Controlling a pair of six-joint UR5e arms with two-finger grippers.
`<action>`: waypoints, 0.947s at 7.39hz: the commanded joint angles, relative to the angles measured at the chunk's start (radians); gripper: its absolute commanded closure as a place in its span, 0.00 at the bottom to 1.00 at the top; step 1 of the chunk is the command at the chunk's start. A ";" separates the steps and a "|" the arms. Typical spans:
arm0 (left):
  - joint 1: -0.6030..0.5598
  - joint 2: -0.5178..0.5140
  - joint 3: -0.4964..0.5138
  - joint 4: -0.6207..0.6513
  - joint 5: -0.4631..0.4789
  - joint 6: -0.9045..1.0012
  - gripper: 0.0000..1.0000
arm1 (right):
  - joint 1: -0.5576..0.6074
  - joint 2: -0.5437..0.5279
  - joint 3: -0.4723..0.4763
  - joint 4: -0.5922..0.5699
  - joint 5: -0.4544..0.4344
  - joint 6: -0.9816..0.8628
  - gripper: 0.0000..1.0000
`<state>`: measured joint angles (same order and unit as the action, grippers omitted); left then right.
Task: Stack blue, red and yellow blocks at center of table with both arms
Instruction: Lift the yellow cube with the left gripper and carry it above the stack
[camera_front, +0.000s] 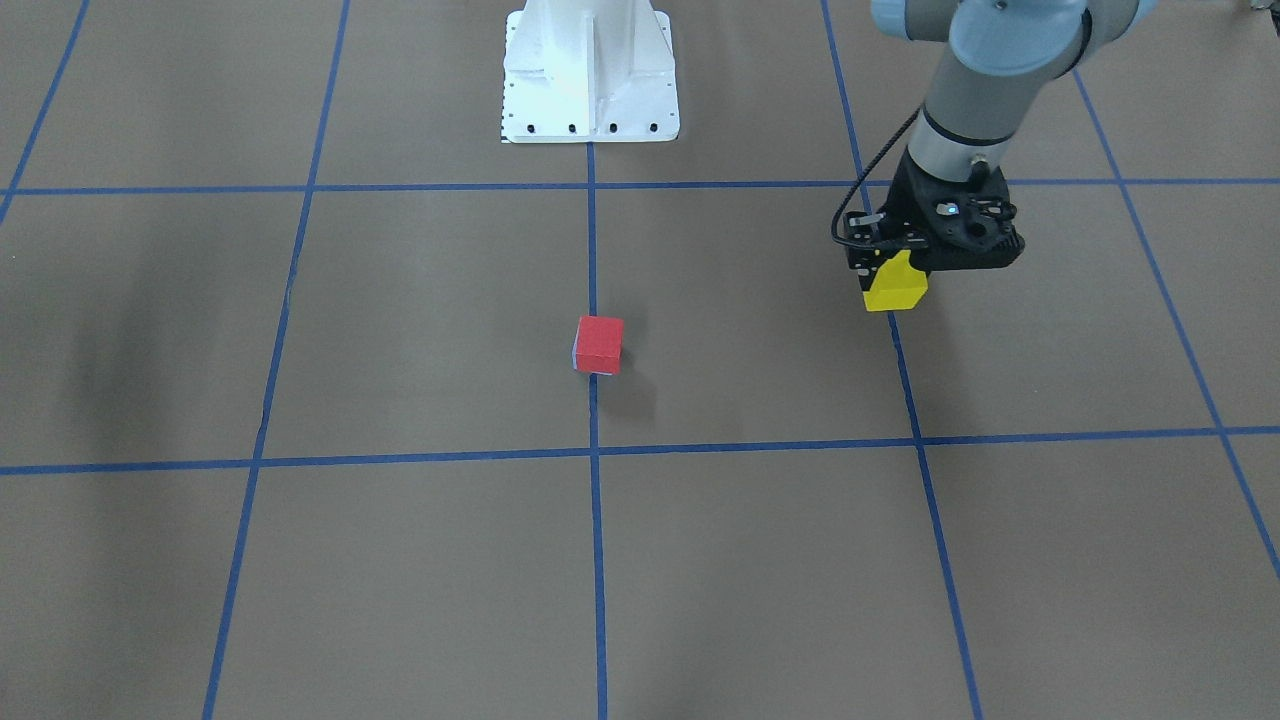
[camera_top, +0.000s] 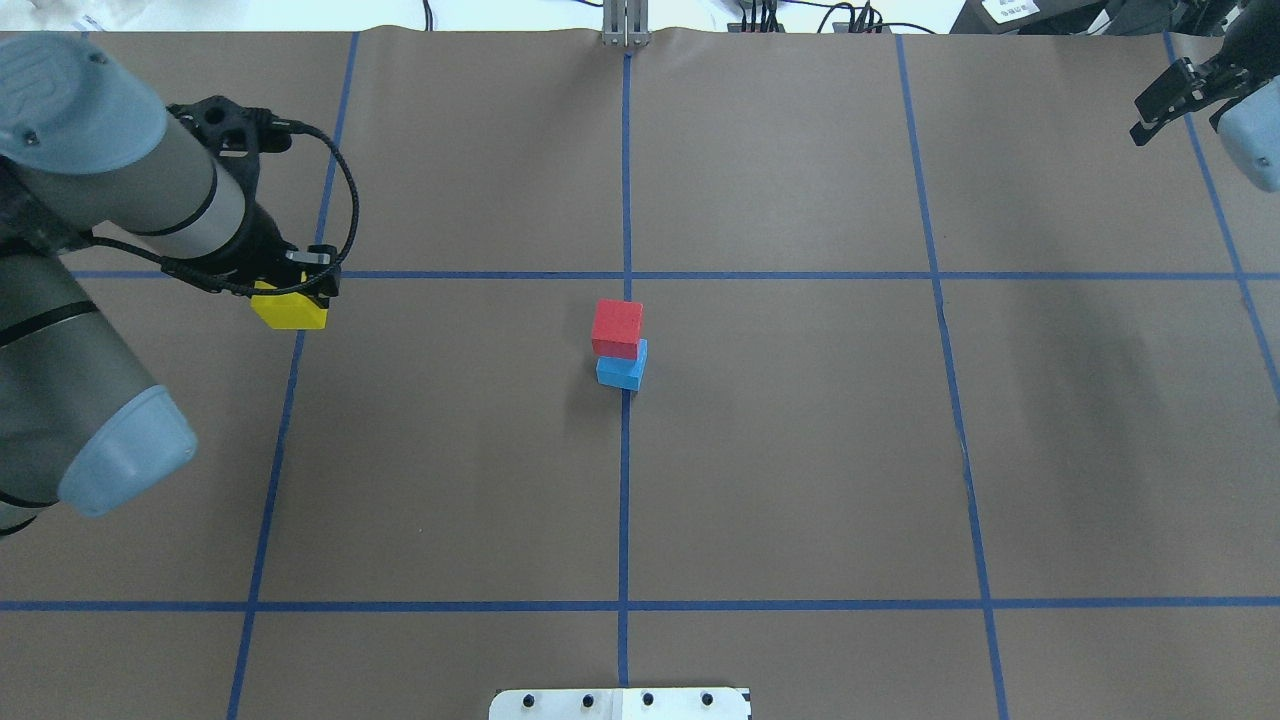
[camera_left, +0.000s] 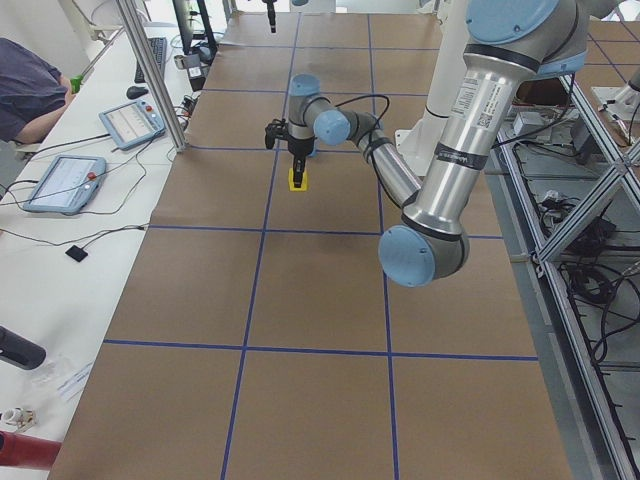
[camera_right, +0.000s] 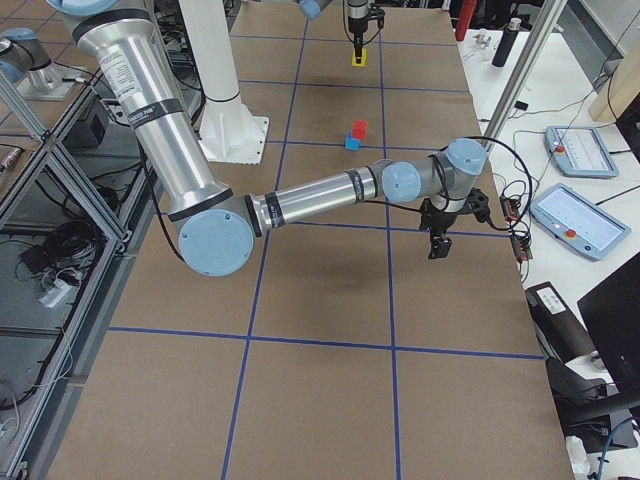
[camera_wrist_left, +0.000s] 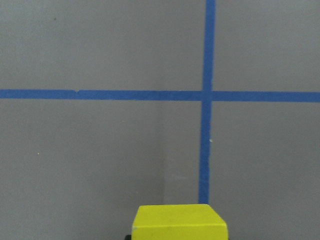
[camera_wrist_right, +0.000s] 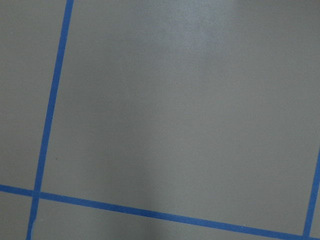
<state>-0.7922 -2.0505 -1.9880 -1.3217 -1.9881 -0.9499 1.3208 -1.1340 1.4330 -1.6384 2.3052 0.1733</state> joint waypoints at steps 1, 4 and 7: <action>0.069 -0.243 0.143 0.075 -0.008 -0.094 1.00 | 0.000 -0.001 0.000 0.000 -0.003 0.000 0.00; 0.128 -0.501 0.407 0.071 0.005 -0.156 1.00 | 0.000 -0.004 -0.002 0.002 -0.003 0.000 0.00; 0.169 -0.537 0.552 -0.083 0.026 -0.159 1.00 | 0.000 -0.004 -0.002 0.000 -0.004 0.002 0.00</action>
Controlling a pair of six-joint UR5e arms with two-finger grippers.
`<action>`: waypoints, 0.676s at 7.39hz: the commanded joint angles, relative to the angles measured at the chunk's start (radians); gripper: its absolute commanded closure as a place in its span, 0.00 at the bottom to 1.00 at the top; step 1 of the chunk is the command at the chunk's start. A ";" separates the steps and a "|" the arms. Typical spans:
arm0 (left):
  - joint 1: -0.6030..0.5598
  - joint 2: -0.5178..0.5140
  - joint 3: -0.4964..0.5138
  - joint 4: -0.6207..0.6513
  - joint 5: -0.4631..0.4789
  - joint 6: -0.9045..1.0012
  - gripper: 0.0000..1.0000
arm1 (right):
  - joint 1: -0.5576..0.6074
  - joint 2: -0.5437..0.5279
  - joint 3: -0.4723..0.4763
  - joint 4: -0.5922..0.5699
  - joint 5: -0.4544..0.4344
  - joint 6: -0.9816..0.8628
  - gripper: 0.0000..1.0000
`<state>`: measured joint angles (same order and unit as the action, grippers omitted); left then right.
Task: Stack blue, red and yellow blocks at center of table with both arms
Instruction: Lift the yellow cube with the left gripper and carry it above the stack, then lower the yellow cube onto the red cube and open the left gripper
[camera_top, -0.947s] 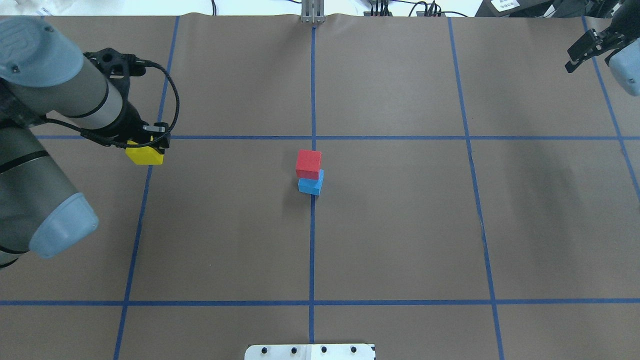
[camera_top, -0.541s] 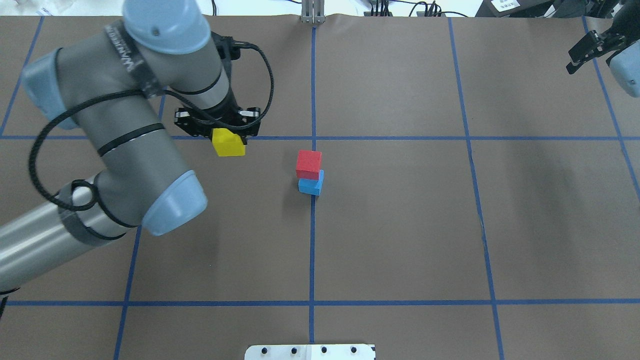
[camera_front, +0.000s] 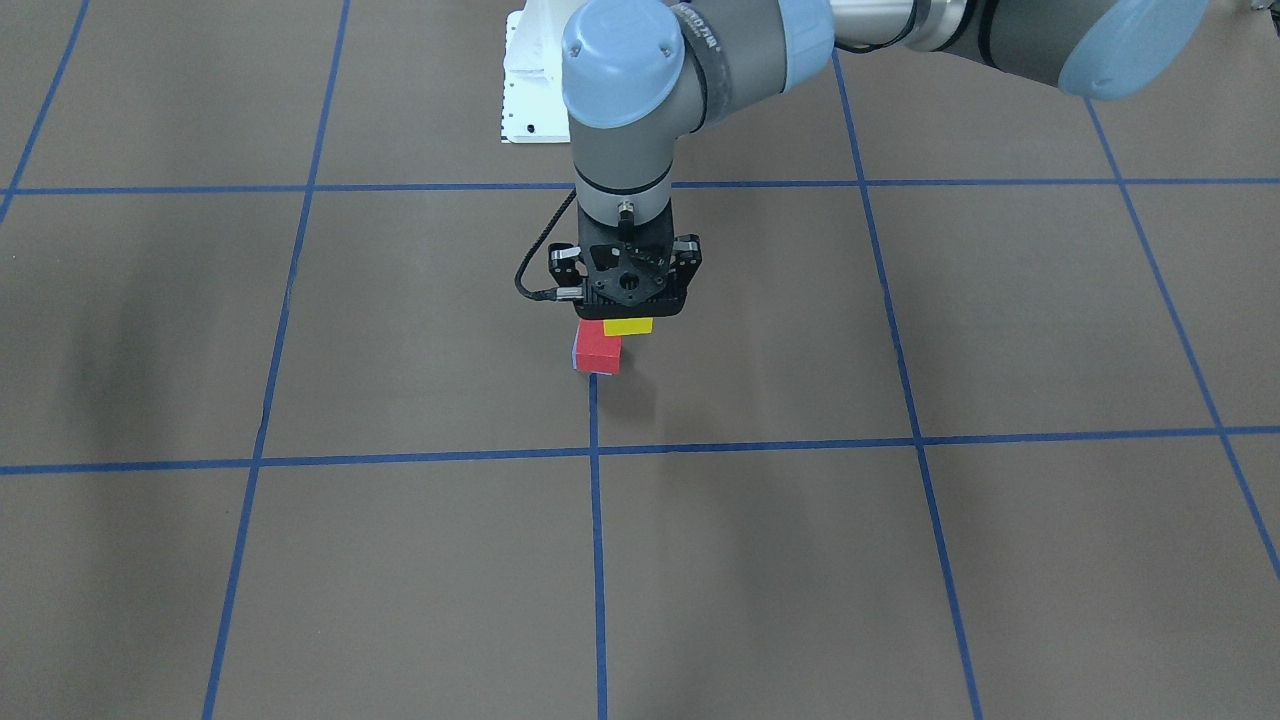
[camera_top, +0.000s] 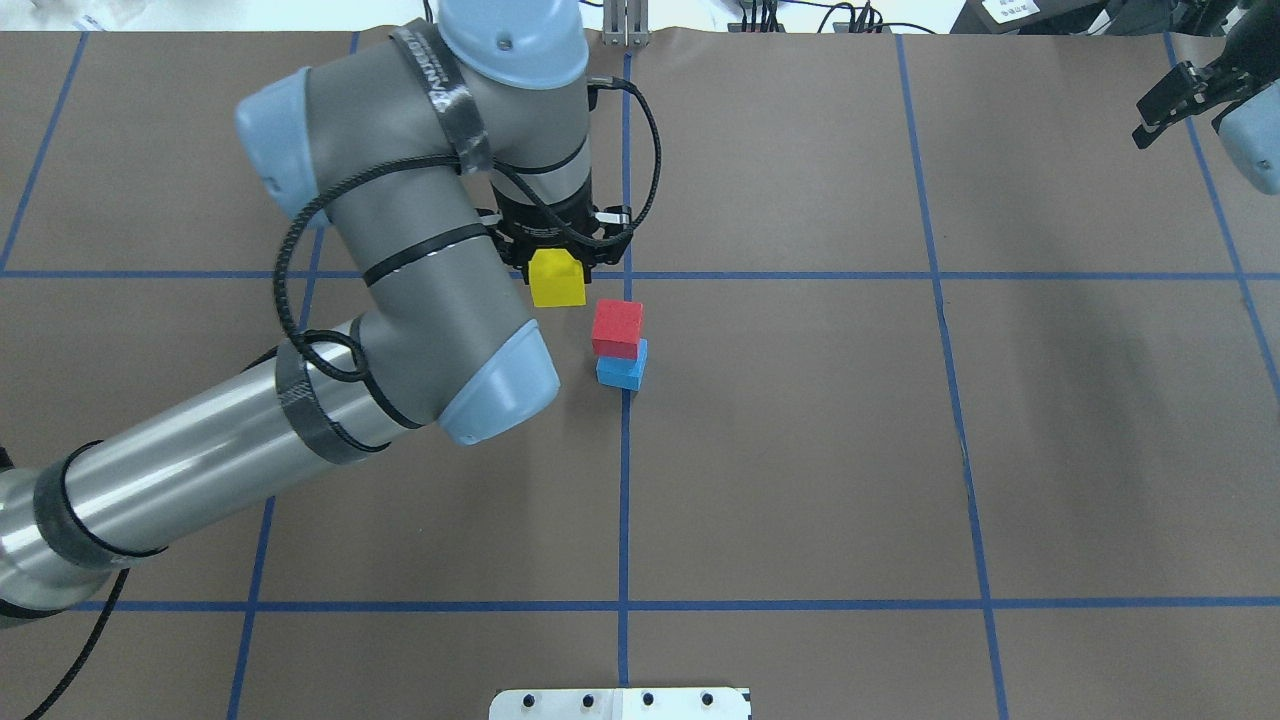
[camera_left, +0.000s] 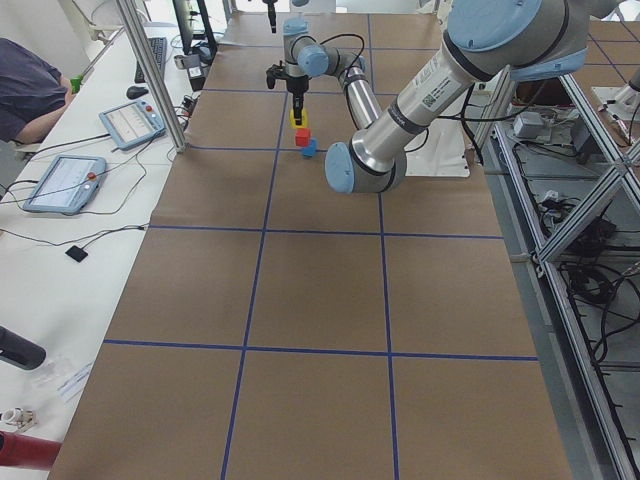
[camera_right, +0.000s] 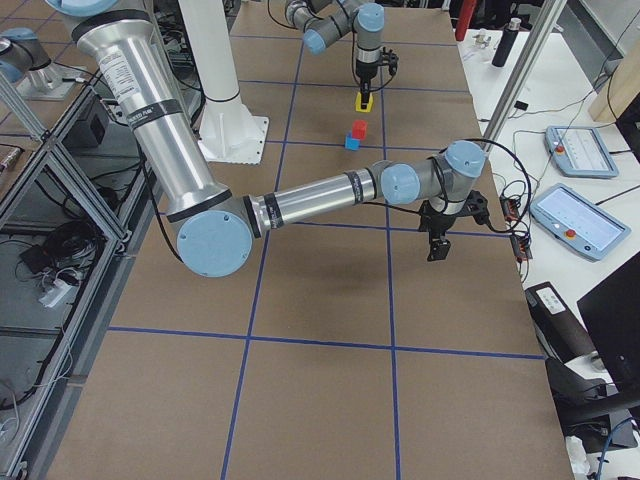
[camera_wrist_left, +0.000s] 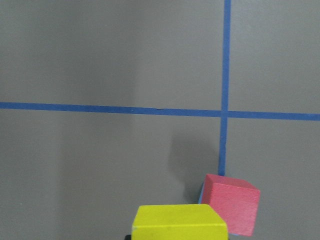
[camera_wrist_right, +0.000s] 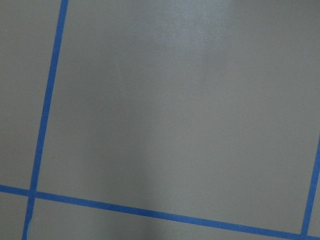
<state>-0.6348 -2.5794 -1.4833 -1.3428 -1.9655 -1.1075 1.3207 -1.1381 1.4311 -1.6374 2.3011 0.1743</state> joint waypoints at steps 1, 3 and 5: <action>0.012 -0.008 0.055 -0.074 0.004 0.004 1.00 | 0.000 0.000 0.000 -0.001 0.000 0.001 0.00; 0.012 -0.001 0.058 -0.088 0.004 0.011 1.00 | 0.000 0.000 0.000 -0.001 0.000 -0.001 0.00; 0.020 0.016 0.066 -0.124 0.004 0.011 1.00 | 0.000 0.000 0.000 -0.001 -0.002 -0.001 0.00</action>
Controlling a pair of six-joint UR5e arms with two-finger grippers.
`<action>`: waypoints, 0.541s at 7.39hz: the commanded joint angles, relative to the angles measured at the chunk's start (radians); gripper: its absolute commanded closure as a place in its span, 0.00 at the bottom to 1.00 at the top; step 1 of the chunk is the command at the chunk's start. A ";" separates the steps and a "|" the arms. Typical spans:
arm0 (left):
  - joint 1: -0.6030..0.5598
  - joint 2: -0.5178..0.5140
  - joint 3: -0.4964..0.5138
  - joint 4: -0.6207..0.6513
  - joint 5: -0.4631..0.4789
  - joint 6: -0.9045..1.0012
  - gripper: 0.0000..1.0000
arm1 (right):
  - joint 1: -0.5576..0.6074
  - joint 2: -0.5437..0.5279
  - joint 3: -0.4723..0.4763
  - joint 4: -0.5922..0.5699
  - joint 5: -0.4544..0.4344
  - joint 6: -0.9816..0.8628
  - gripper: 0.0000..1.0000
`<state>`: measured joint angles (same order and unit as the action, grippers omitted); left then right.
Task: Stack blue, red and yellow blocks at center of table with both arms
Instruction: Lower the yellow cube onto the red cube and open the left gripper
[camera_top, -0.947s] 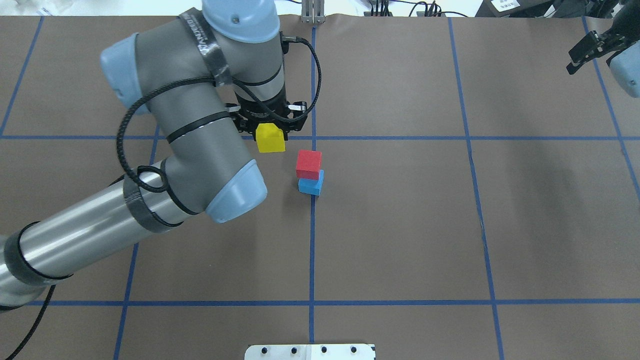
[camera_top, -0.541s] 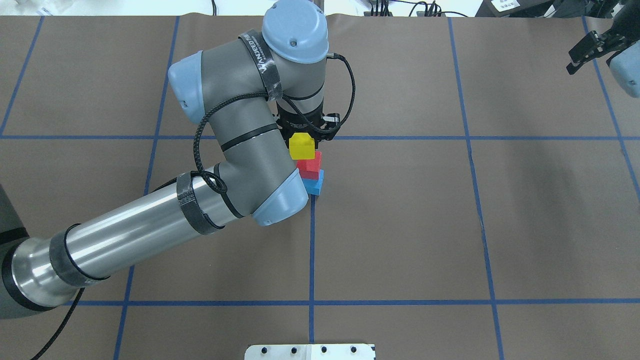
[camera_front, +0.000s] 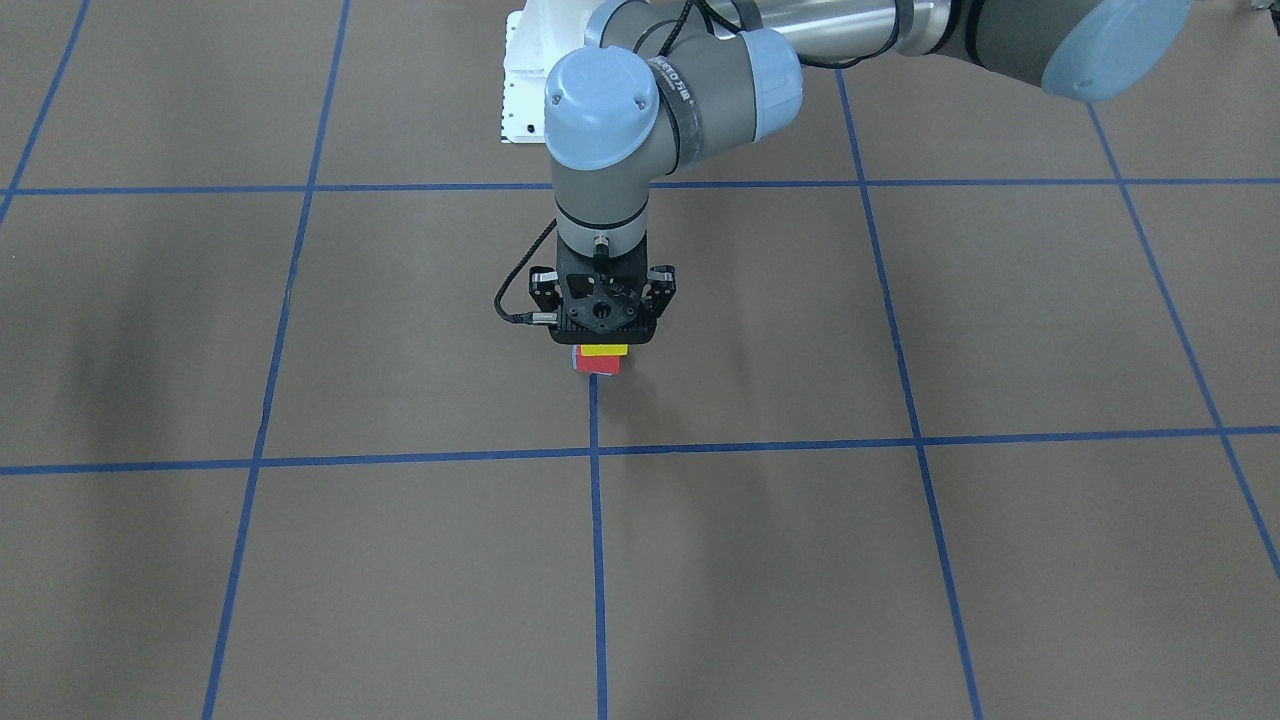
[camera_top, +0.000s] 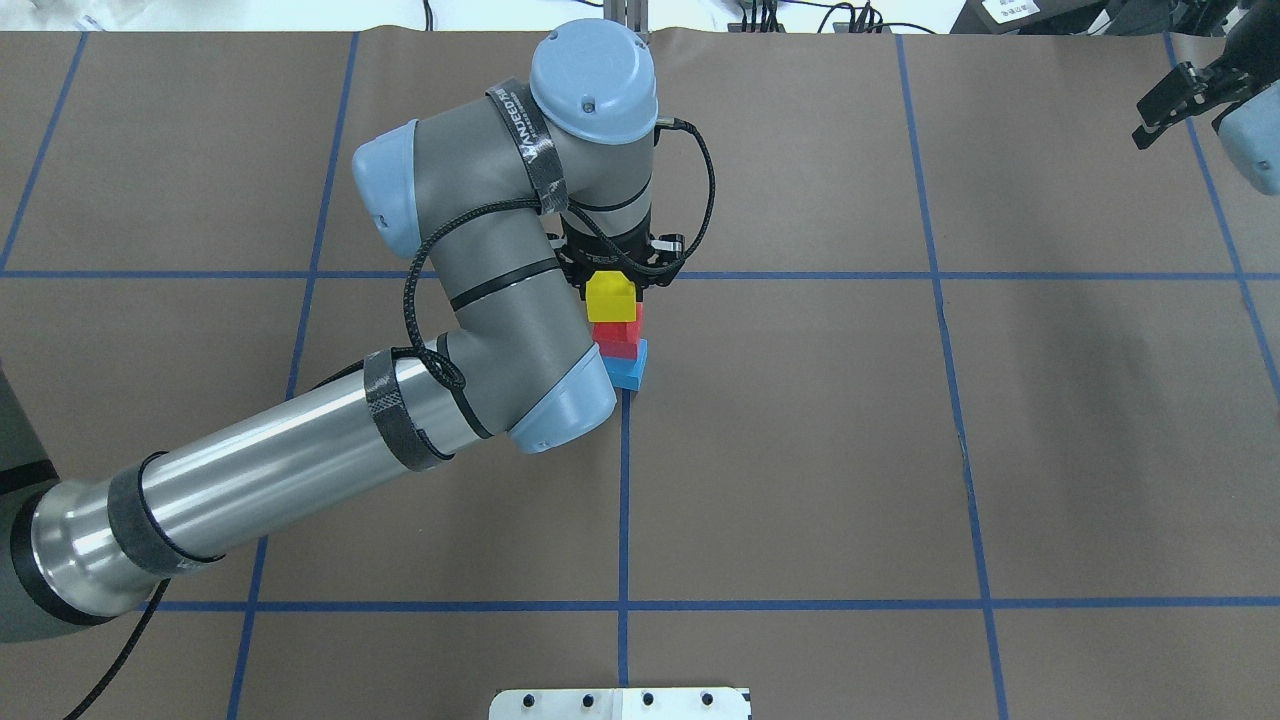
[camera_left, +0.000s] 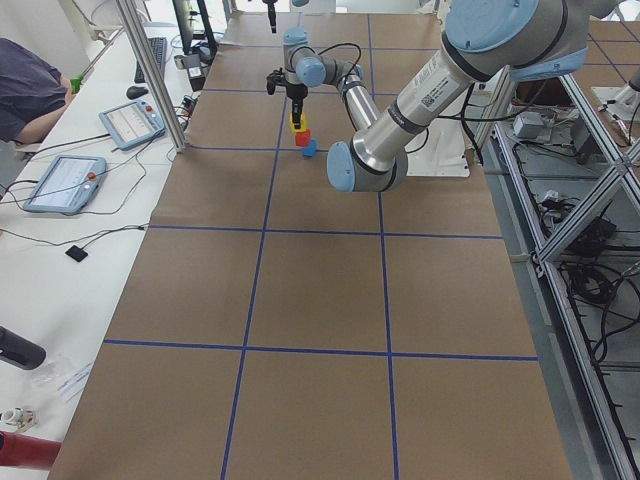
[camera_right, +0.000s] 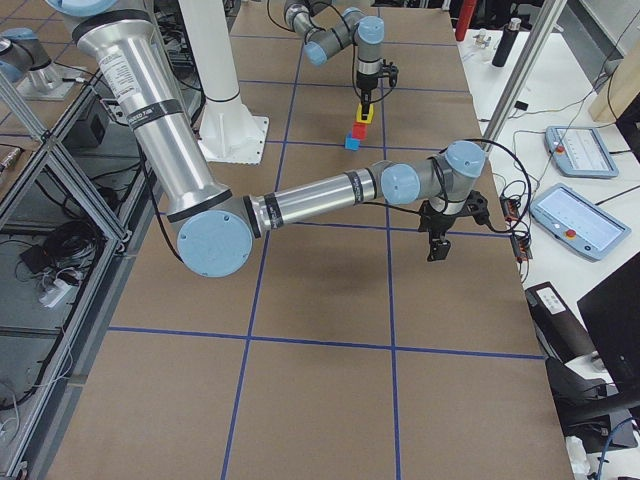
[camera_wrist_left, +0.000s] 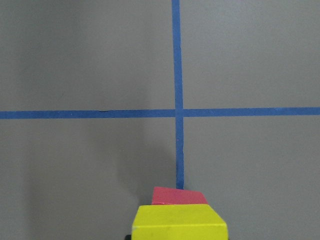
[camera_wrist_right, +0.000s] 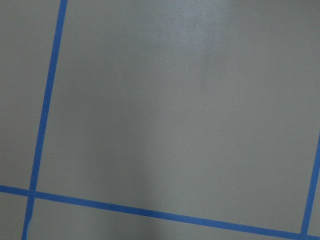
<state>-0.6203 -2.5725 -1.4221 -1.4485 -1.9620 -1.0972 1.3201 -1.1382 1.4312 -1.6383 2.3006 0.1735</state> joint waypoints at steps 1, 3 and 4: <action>0.010 0.011 0.005 -0.020 0.000 -0.001 1.00 | -0.001 0.000 0.000 0.000 -0.001 0.000 0.00; 0.017 0.014 0.005 -0.020 0.000 -0.001 1.00 | -0.001 0.000 0.000 0.000 -0.001 0.000 0.00; 0.022 0.014 0.003 -0.020 0.000 -0.001 1.00 | 0.001 0.001 0.000 0.000 0.000 0.000 0.00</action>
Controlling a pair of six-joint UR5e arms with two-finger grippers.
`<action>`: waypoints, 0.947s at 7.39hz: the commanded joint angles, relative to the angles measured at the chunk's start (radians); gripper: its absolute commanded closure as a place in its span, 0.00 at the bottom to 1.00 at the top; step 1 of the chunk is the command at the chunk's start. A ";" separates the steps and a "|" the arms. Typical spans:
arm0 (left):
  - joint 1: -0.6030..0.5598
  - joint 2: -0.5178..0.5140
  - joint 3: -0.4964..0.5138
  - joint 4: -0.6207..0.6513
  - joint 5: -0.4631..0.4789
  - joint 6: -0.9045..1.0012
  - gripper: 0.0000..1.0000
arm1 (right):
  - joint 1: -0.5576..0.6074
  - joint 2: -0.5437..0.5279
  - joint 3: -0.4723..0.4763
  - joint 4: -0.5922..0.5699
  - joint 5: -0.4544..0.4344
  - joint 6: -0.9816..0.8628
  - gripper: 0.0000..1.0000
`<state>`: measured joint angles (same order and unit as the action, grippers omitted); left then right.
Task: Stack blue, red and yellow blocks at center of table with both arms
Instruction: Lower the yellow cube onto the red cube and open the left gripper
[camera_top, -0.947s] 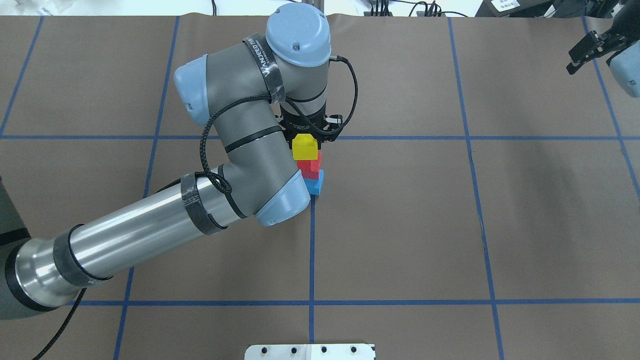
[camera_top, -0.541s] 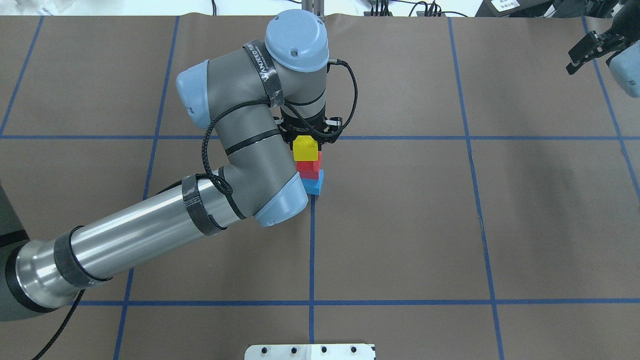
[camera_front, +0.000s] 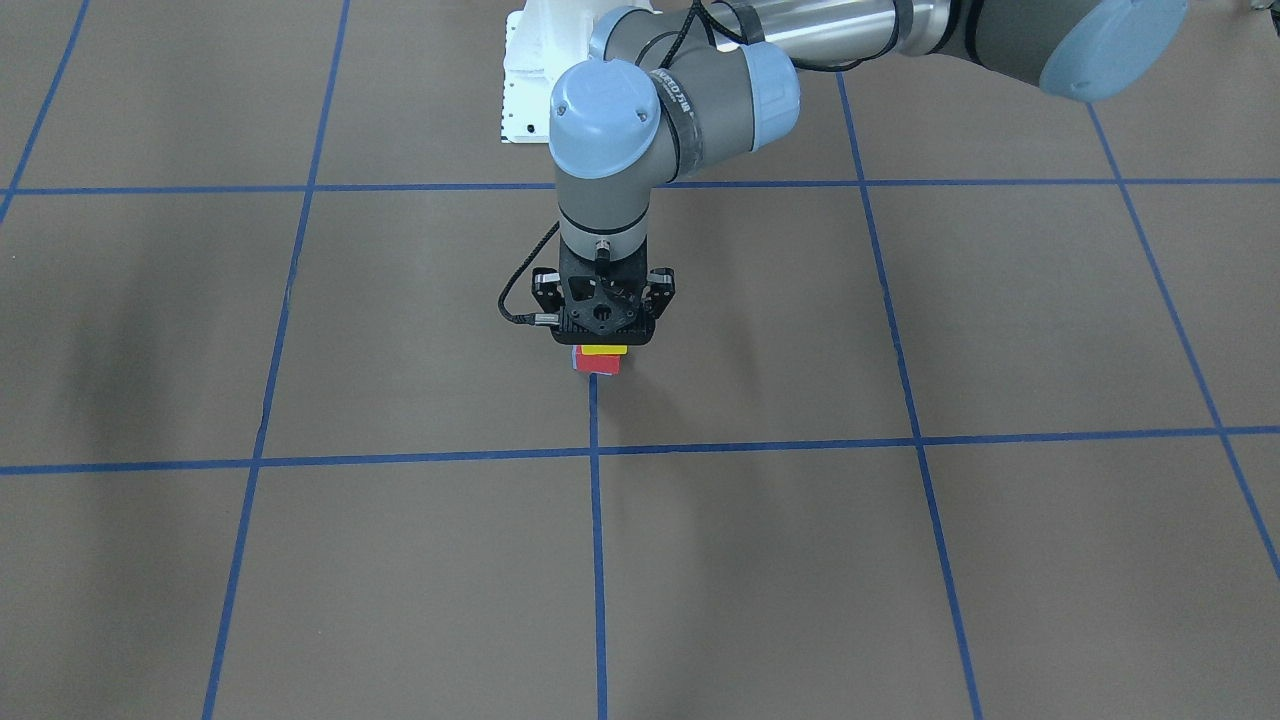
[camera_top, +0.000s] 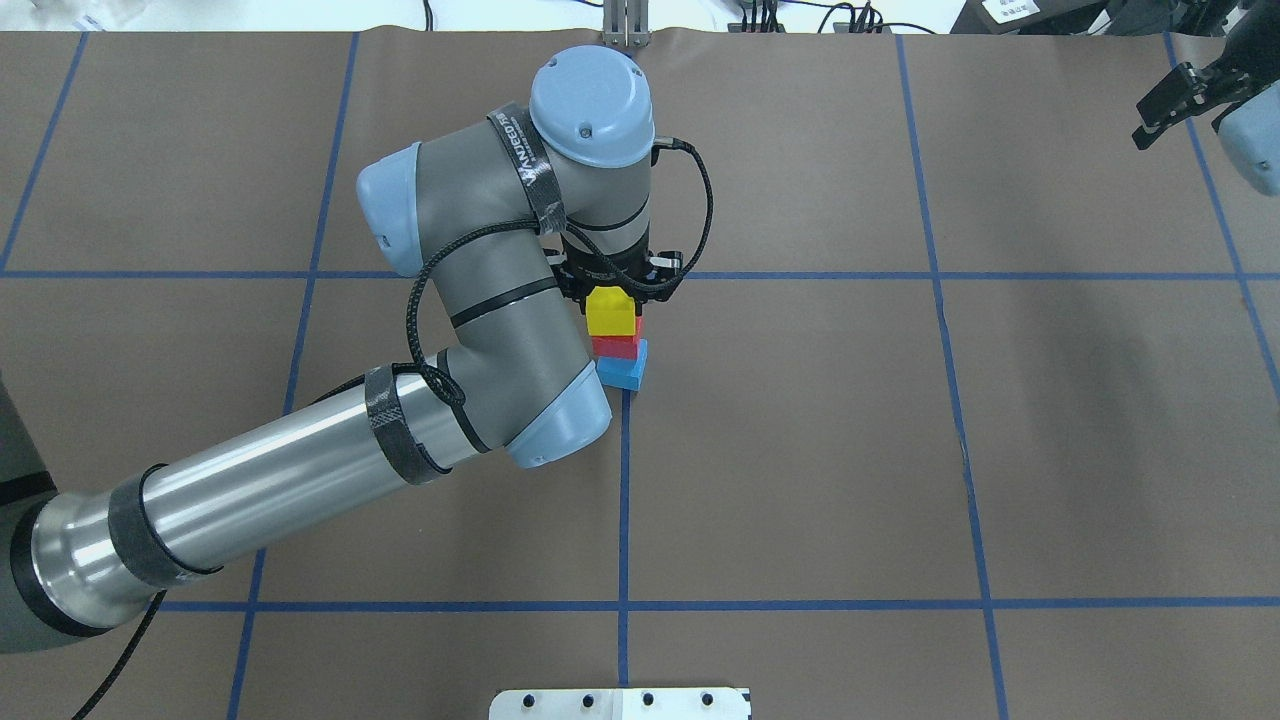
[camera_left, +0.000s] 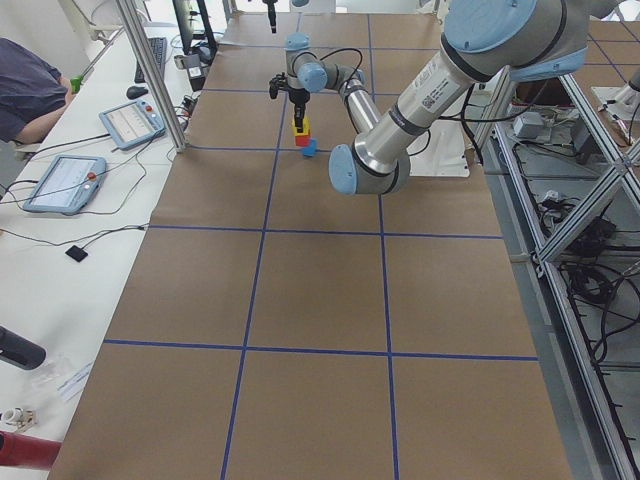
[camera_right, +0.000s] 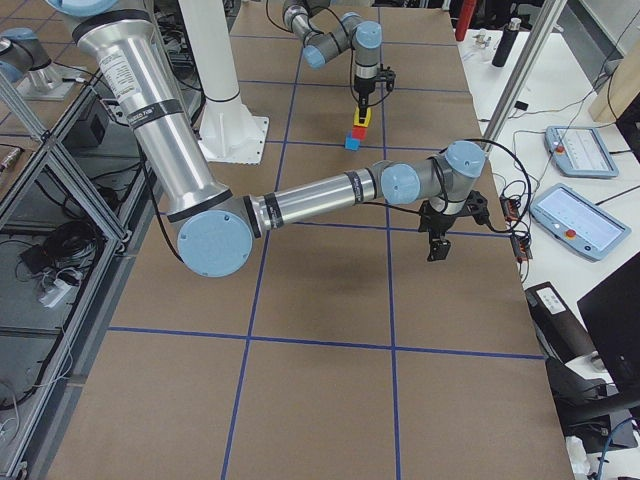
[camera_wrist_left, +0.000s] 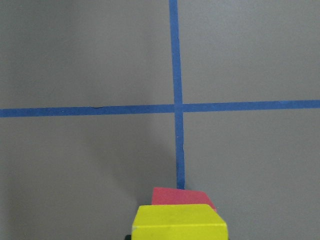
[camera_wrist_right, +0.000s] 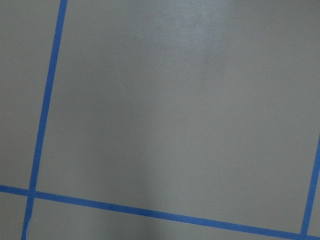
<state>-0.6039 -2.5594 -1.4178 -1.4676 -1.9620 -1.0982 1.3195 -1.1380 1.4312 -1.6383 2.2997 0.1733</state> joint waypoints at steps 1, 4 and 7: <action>0.009 0.001 -0.003 0.000 0.000 -0.003 1.00 | 0.001 0.001 0.000 -0.002 0.000 0.000 0.00; 0.010 0.001 -0.003 0.000 0.000 -0.005 0.32 | 0.000 0.001 -0.001 -0.002 0.000 0.000 0.00; 0.015 0.005 -0.007 0.000 0.000 -0.011 0.01 | 0.000 0.003 -0.001 -0.002 0.000 -0.002 0.00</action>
<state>-0.5898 -2.5548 -1.4232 -1.4680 -1.9621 -1.1076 1.3193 -1.1353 1.4298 -1.6398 2.2995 0.1727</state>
